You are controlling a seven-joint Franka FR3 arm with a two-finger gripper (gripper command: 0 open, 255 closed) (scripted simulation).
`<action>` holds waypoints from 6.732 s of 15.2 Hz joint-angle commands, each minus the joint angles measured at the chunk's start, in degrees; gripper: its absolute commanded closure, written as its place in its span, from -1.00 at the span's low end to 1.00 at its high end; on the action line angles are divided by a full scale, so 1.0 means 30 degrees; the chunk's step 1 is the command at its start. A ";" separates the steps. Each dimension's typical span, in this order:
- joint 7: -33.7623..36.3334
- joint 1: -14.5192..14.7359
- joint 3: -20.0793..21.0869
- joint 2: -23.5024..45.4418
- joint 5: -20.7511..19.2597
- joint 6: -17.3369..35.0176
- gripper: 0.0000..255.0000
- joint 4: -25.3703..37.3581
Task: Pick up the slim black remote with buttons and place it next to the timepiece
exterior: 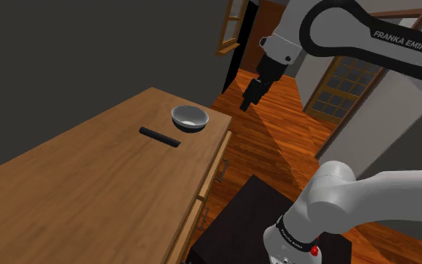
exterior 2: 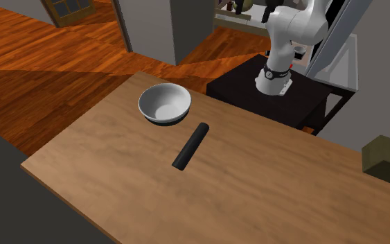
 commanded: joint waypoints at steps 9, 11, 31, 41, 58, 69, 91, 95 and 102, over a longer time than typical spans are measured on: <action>-0.0998 0.0638 -0.0171 0.5511 0.0313 0.3840 -1.00 0.0815; -0.1263 0.0796 -0.0200 0.6983 0.0425 0.4642 -1.00 0.1266; -0.3643 0.1706 0.0305 2.1780 0.1609 0.8126 -1.00 1.0456; -0.3713 0.1753 0.0388 2.2682 0.1718 0.9783 -1.00 0.9703; -0.3666 0.1757 0.0376 2.2408 0.1683 0.9362 1.00 0.9852; -0.3426 0.1764 0.0325 2.1144 0.1521 0.6956 1.00 1.1002; 0.2903 0.5426 0.2858 1.7730 0.1213 0.7026 1.00 0.8015; 0.4686 0.6412 0.3631 1.7611 0.1138 0.7245 1.00 0.7814; 0.7912 0.8149 0.4992 1.8071 0.0820 0.7427 1.00 0.8312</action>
